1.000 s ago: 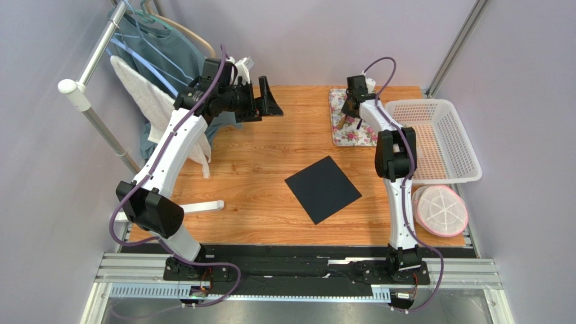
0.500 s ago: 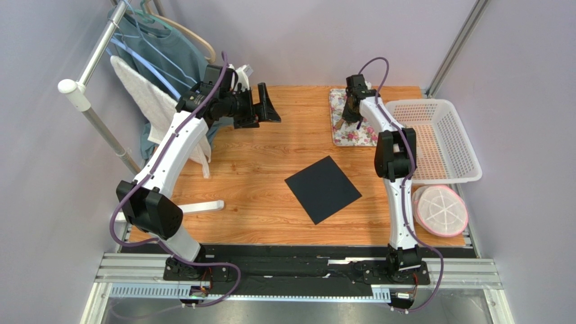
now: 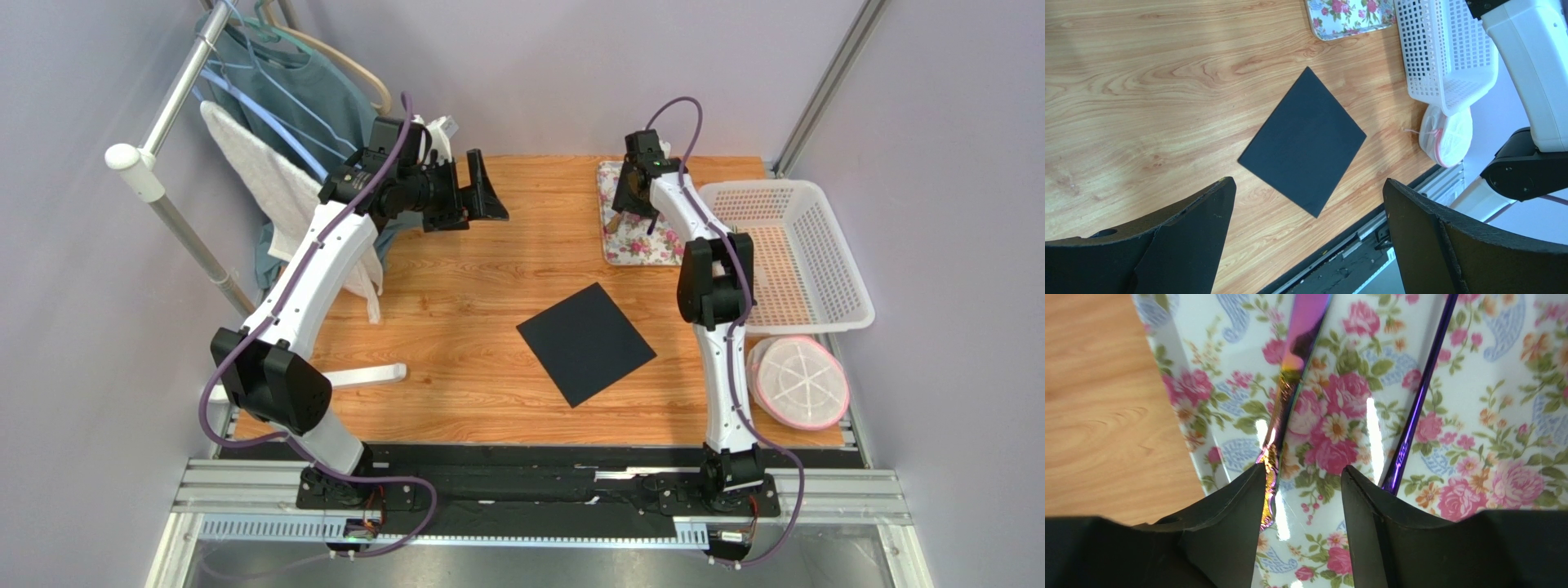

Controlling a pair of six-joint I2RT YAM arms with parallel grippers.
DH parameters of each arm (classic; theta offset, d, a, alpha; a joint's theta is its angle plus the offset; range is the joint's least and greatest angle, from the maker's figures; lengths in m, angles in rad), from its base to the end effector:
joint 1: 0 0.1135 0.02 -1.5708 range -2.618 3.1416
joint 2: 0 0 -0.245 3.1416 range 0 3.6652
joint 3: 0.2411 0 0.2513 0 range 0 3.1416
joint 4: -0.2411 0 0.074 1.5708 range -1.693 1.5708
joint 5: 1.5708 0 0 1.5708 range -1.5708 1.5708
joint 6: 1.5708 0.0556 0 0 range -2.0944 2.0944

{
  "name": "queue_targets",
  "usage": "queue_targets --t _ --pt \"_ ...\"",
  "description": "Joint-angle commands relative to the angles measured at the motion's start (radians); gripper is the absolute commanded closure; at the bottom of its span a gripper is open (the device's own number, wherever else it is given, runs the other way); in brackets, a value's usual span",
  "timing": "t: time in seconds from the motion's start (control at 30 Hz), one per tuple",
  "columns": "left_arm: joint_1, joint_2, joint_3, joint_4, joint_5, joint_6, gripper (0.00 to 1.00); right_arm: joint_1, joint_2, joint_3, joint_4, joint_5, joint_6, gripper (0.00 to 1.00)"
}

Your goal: Place the utensils on the paper napkin and roll it up

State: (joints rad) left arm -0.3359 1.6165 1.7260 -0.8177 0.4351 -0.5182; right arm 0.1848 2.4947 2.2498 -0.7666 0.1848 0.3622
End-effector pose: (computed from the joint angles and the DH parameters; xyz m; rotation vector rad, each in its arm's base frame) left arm 0.3338 -0.1414 0.3636 0.0243 2.3780 -0.9270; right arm 0.5278 0.0883 0.1512 0.2941 2.5390 -0.0298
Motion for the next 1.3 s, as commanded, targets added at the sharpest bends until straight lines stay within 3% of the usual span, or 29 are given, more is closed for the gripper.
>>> queue_targets --t 0.0,0.27,0.53,0.6,0.73,0.87,1.03,1.07,1.27 --pt "0.008 -0.038 0.004 0.026 -0.018 0.012 0.01 0.036 0.024 0.099 0.075 0.076 -0.014 0.46" --pt "0.017 -0.037 0.009 0.023 -0.027 0.018 0.01 0.042 0.101 0.126 0.098 0.137 -0.049 0.44" --pt "0.035 -0.021 0.027 0.014 -0.015 0.011 0.01 0.041 0.105 0.09 0.058 0.114 -0.04 0.49" --pt "0.04 -0.017 0.029 0.012 -0.006 0.004 0.01 0.039 0.096 0.059 0.041 0.099 -0.034 0.58" --pt "0.052 -0.015 0.029 0.009 0.01 -0.003 0.01 0.035 0.116 0.045 -0.06 0.046 -0.019 0.67" --pt "0.06 -0.018 0.027 0.008 0.016 -0.006 0.01 0.031 0.116 0.031 -0.155 -0.005 -0.019 0.85" --pt "0.061 -0.036 0.007 0.026 0.028 -0.009 0.01 0.019 0.053 0.01 -0.21 -0.059 -0.054 0.93" --pt "0.061 -0.041 0.003 0.034 0.027 -0.009 0.01 0.016 0.032 0.007 -0.215 -0.062 -0.069 0.99" --pt "0.061 -0.061 -0.022 0.048 0.031 -0.008 0.01 -0.01 -0.039 -0.019 -0.243 -0.105 -0.176 1.0"
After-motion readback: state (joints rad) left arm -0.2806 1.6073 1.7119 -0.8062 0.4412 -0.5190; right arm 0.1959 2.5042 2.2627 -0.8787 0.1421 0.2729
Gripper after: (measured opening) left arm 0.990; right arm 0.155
